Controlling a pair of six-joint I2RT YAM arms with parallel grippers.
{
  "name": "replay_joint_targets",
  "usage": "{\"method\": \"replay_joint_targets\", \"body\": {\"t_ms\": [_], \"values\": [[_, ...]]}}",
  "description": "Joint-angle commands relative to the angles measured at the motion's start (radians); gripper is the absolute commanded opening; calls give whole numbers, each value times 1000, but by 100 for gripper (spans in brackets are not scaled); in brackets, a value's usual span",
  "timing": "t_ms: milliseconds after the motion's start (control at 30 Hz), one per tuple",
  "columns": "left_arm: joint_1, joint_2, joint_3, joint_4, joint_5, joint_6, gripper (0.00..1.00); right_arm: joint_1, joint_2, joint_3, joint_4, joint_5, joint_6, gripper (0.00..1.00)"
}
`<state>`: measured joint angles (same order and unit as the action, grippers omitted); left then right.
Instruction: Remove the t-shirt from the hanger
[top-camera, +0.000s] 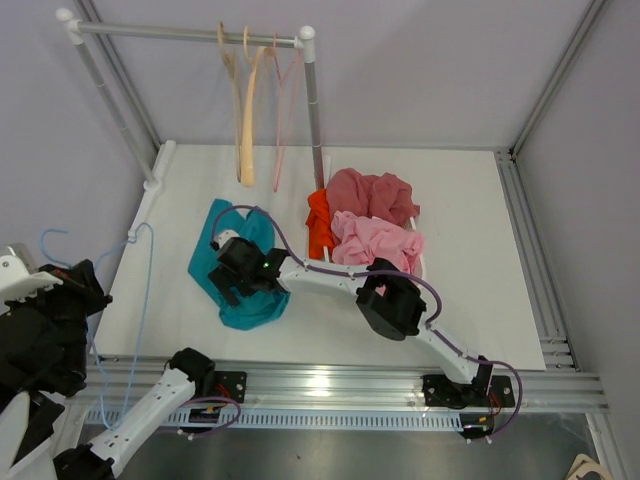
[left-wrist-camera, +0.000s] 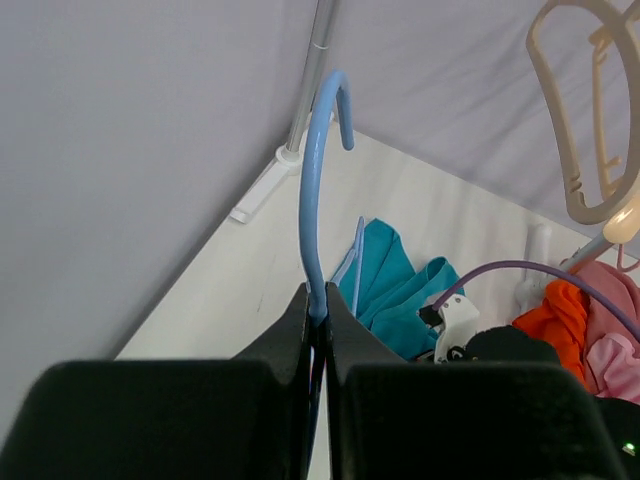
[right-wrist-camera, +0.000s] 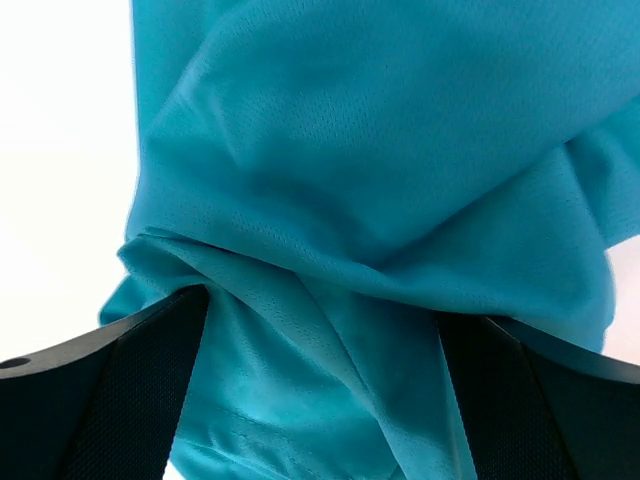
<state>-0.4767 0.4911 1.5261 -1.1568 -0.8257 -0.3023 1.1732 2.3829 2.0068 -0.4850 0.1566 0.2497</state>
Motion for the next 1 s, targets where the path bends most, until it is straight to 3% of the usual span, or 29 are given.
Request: {"method": "replay_joint_targets", "body": {"t_ms": [0,200,233,267,300,333,433,467,533,567,667,700,833,967], "values": [[-7,10,-3,83,-35,58,1,-10,96,96,-78,31,-13,99],[-5,4,-33,134,-10,80,1,-15,156,49,-145,-57,2,99],[-5,10,-32,135,-9,81,1,-14,127,-38,-136,-72,5,91],[-5,17,-32,137,-7,81,1,-12,104,-90,-123,-131,6,71],[-7,20,-32,143,-4,81,1,-10,75,-144,-100,-146,16,42],[-5,23,-38,146,0,81,1,-3,-1,-204,-86,-169,31,0],[-5,35,-67,186,25,88,1,20,-166,-455,-53,-203,66,0],[-5,43,-82,198,33,91,1,38,-295,-535,-66,-195,69,0],[-7,50,-109,252,68,100,1,48,-440,-580,-125,-180,79,0],[-5,55,-124,272,83,109,1,37,-588,-588,-148,-183,82,0],[-5,81,-138,335,114,123,1,-22,-826,-519,-239,-183,76,0],[-5,107,-135,344,115,124,1,-39,-862,-429,-304,-167,68,0],[-5,156,-126,402,109,146,1,-162,-952,-156,-476,35,19,0],[1,230,-116,530,88,198,1,-368,-946,-19,-511,-20,-44,0]]}}
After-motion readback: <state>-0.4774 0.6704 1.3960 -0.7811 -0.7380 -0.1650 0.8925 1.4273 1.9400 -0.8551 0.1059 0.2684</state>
